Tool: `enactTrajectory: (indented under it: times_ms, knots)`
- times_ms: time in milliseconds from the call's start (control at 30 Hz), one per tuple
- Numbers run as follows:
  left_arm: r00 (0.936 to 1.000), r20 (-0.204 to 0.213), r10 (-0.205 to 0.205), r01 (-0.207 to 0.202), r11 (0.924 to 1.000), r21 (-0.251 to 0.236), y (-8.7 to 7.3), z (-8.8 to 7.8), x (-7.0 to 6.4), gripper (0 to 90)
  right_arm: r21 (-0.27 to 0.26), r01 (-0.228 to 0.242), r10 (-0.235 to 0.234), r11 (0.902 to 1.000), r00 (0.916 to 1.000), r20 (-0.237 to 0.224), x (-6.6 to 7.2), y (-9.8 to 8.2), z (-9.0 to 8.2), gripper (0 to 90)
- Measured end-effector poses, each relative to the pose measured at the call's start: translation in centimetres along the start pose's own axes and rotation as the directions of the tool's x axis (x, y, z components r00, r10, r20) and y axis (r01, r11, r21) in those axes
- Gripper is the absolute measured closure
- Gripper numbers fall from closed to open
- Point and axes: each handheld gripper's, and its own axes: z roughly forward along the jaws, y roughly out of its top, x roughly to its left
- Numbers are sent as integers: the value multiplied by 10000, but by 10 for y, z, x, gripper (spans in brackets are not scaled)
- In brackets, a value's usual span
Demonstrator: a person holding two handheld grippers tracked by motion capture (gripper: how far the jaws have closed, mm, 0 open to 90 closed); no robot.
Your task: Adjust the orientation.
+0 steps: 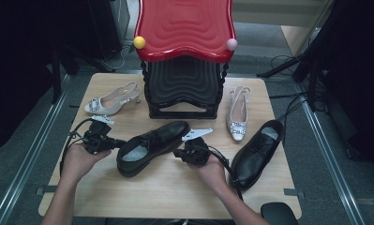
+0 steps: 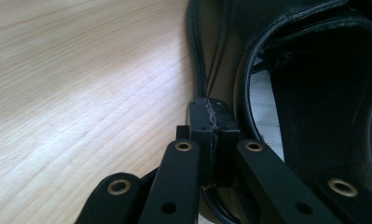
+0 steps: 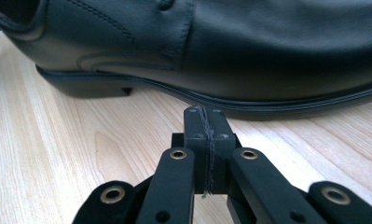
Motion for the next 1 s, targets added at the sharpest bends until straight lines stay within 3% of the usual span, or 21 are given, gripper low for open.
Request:
enactTrajectory:
  times_ms: [233, 500, 700, 1000]
  knots:
    - [9996, 258, -81, 80, 10000, 15, -2, 2, -8, 900, -28, 105, -106, 9999, 9997, -219, 4, 3, 3, 900]
    - [9969, 777, 102, -95, 9999, -99, -1, 6, -22, 900, -98, 381, -386, 9992, 9974, -610, 14, 8, 6, 900]
    - [9972, 729, 153, -146, 9998, -96, 0, 8, -28, 900, -60, 339, -342, 9994, 9978, -570, 12, 8, 5, 900]
    - [9941, 1047, 284, -294, 9995, 75, 2, 14, -38, 900, -84, 259, -261, 9996, 9992, -295, 7, 9, 2, 900]
